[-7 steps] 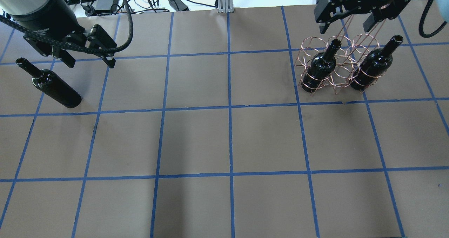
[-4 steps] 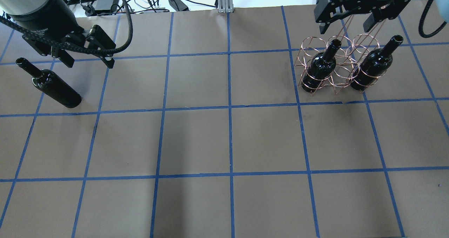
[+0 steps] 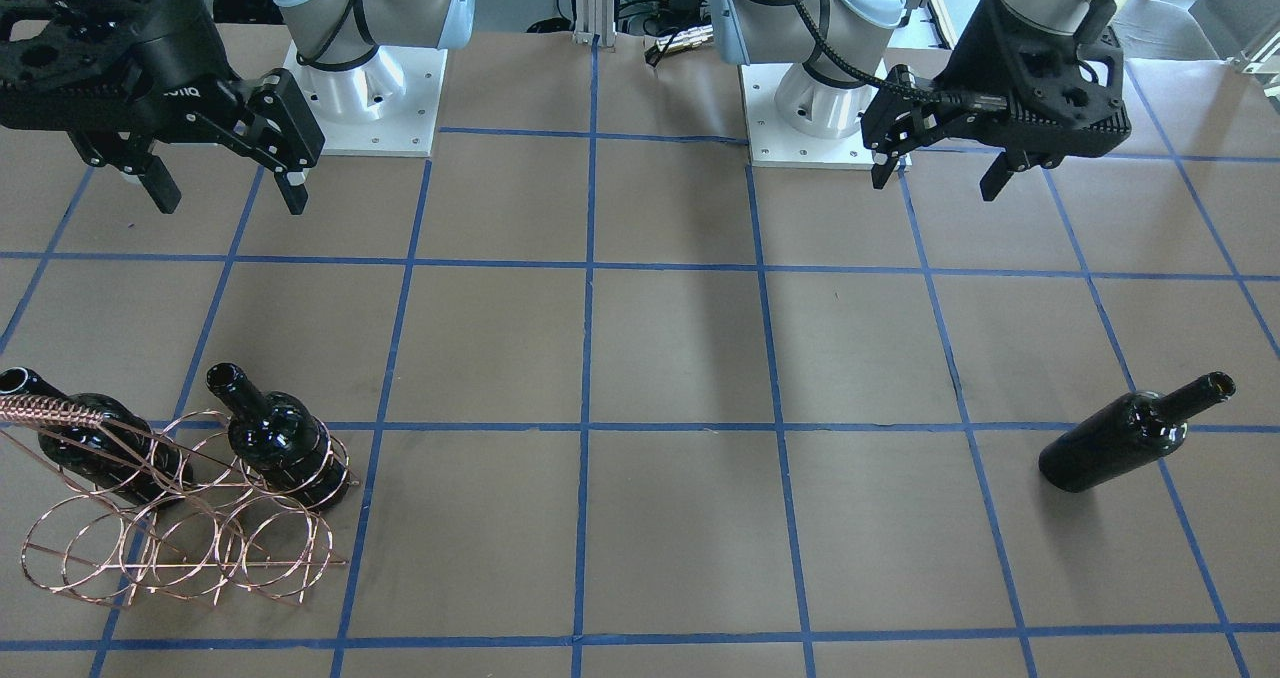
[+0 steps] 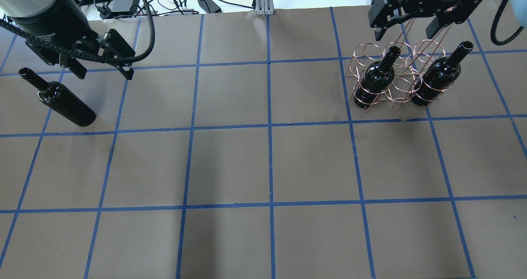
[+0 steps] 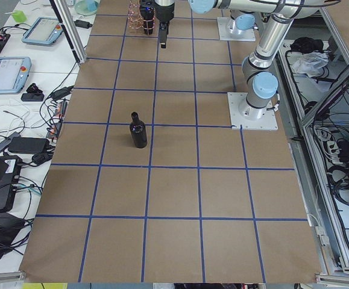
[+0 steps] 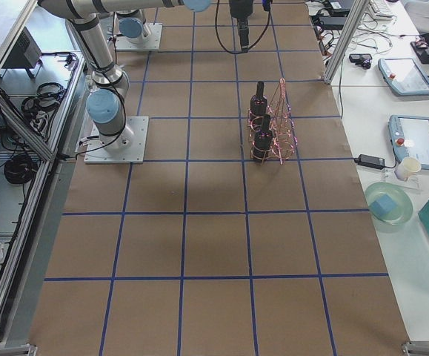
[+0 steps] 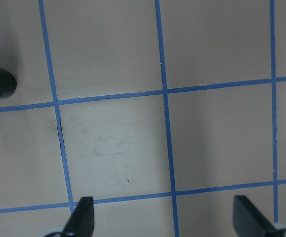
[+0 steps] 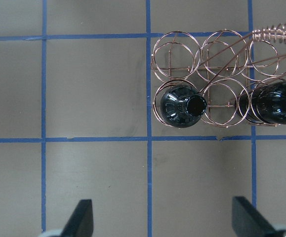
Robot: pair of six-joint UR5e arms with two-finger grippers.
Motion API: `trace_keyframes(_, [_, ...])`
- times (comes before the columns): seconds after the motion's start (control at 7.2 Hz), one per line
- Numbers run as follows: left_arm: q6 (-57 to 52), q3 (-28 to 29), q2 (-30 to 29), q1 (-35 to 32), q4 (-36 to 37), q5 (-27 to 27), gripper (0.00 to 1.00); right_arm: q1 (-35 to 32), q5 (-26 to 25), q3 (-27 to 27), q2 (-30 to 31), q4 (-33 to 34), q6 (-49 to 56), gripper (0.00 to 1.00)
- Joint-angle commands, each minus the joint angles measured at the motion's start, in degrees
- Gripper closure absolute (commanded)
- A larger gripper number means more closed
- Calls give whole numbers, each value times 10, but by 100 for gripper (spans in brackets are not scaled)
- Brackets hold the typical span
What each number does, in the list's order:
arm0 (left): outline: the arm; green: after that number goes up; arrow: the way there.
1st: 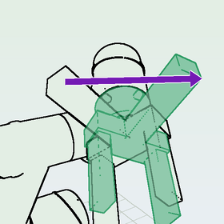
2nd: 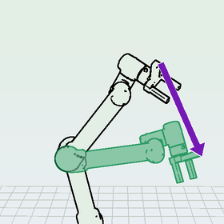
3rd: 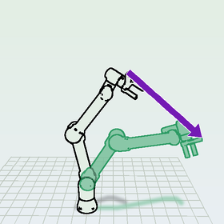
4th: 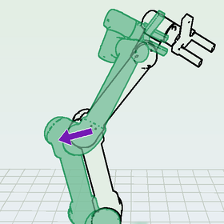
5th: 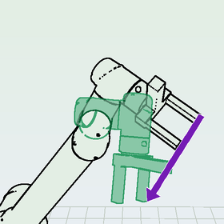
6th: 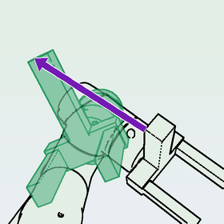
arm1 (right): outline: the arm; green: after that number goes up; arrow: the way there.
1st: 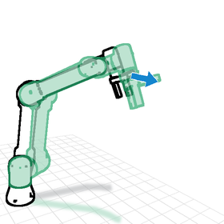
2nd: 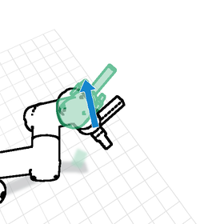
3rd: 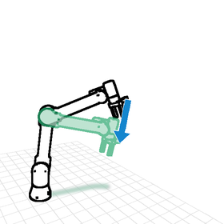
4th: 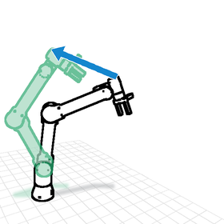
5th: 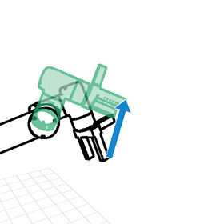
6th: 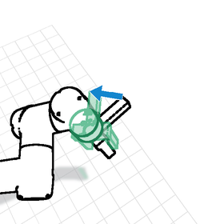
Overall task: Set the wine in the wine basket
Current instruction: 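Move the left gripper over the neck of the lying black wine bottle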
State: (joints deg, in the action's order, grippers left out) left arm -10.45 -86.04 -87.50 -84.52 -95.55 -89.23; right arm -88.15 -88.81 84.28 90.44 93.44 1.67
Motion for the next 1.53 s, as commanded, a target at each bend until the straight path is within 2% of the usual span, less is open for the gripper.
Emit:
trace_keyframes(0.0, [0,-1,-3,5,2,-2,0,0,0,0,0,0,0,0])
trace_keyframes(0.69, [2,1,-5,11,5,-2,0,0,0,0,-1,0,0,0])
trace_keyframes(0.97, [-15,4,-3,65,4,0,0,0,0,0,-2,0,0,0])
trace_keyframes(1.11, [-63,10,-8,98,7,4,0,0,0,0,-2,-1,0,0])
trace_keyframes(1.39, [-143,10,-23,153,62,1,0,0,0,0,-2,0,0,0])
